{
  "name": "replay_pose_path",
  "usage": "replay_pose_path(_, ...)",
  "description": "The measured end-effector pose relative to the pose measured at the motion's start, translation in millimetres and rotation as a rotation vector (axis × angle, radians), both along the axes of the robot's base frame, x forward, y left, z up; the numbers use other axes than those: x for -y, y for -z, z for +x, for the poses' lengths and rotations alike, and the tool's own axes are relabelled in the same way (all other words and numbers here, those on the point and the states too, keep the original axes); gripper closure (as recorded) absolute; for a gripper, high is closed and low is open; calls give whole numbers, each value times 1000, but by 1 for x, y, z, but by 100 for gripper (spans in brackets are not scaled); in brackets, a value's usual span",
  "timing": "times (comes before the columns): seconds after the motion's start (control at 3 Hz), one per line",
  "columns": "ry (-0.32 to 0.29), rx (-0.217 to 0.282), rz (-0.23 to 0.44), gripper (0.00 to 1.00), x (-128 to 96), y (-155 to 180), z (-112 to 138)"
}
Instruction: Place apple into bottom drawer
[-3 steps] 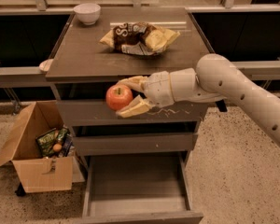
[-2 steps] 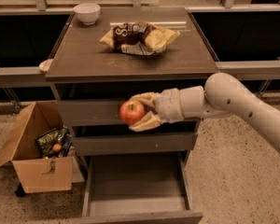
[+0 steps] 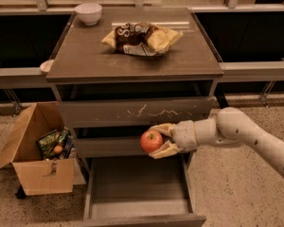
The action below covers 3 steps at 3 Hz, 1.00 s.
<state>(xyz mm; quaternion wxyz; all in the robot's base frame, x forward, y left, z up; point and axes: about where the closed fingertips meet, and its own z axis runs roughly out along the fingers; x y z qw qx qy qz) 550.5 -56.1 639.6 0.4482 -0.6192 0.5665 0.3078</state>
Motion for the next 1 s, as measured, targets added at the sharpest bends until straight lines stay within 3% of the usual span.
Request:
replay_pose_path(0.67,3,-21,-19,100,0,24,3)
replay_pose_path(1.0,5,-51,-87,100,11,88,15)
